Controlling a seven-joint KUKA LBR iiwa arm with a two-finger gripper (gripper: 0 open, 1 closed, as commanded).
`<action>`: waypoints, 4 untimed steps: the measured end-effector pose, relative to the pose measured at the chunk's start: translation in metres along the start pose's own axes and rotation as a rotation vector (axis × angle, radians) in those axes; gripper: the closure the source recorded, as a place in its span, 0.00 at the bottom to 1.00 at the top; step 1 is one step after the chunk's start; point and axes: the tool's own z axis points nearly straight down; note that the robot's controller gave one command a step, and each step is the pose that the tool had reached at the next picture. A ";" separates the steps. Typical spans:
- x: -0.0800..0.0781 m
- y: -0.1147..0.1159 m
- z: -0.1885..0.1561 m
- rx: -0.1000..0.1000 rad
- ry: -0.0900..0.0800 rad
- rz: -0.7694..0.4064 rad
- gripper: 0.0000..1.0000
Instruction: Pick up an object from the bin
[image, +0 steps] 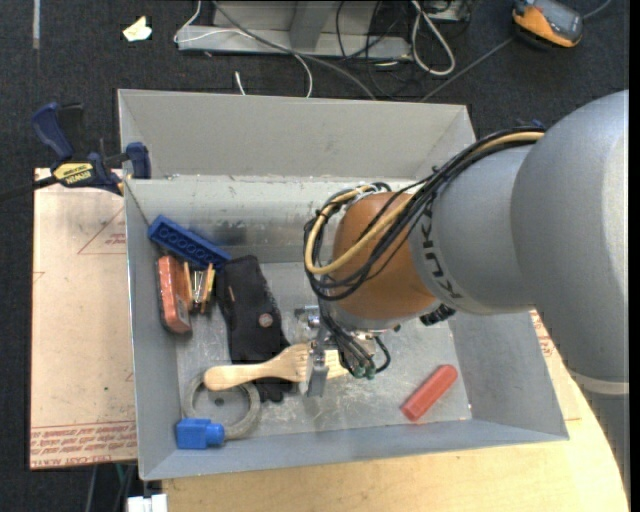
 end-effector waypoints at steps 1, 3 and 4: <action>0.000 0.000 0.000 0.000 0.000 0.000 1.00; -0.025 0.042 -0.028 -0.002 -0.003 0.027 1.00; -0.018 0.058 0.025 -0.002 -0.011 0.103 1.00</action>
Offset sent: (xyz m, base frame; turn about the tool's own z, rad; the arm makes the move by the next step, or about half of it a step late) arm 0.0228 0.0374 0.0176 0.0192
